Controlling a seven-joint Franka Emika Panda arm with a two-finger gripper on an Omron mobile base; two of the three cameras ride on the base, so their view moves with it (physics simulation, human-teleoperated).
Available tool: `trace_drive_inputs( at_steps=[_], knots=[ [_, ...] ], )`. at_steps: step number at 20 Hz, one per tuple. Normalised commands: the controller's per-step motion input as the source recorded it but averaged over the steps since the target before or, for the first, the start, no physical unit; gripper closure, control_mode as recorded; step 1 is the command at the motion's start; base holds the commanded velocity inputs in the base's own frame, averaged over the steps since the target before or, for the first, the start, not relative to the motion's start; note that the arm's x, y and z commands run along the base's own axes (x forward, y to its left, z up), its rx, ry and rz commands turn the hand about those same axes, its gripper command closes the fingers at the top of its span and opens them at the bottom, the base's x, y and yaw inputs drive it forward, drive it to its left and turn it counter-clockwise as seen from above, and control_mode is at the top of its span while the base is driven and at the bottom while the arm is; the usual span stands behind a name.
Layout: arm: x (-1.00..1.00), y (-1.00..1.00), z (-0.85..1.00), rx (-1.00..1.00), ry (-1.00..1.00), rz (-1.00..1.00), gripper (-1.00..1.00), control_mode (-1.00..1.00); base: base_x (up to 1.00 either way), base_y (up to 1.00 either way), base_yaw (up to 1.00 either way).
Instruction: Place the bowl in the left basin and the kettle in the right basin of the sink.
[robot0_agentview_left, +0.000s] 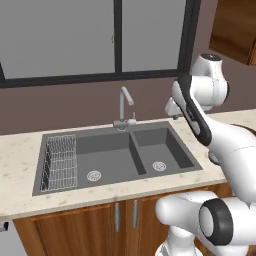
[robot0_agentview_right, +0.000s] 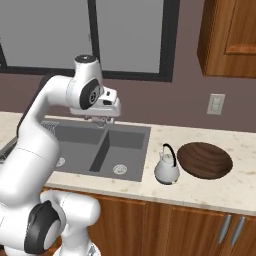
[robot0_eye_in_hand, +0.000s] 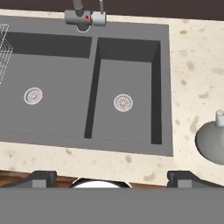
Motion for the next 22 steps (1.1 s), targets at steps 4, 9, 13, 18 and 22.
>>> trace_drive_inputs(
  at_steps=[4, 9, 13, 18, 22],
  knots=[
    [0.0, -0.31, -0.06, -0.09, 0.0, 0.0, -1.0, -1.0, 0.0, 0.0, 0.0],
    [0.0, -0.32, -0.14, -0.06, 0.0, 0.0, -1.0, -1.0, 0.0, 0.0, 0.0],
    [0.0, -0.35, -0.19, -0.04, 0.0, -0.01, -1.0, -1.0, 0.0, 0.0, 0.0],
    [0.0, -0.4, -0.21, -0.04, 0.0, -0.01, -1.0, -1.0, 0.0, 0.0, 0.0],
    [0.0, -0.42, -0.18, -0.04, 0.0, 0.0, -1.0, -1.0, 0.0, 0.0, 0.0]
  ],
)
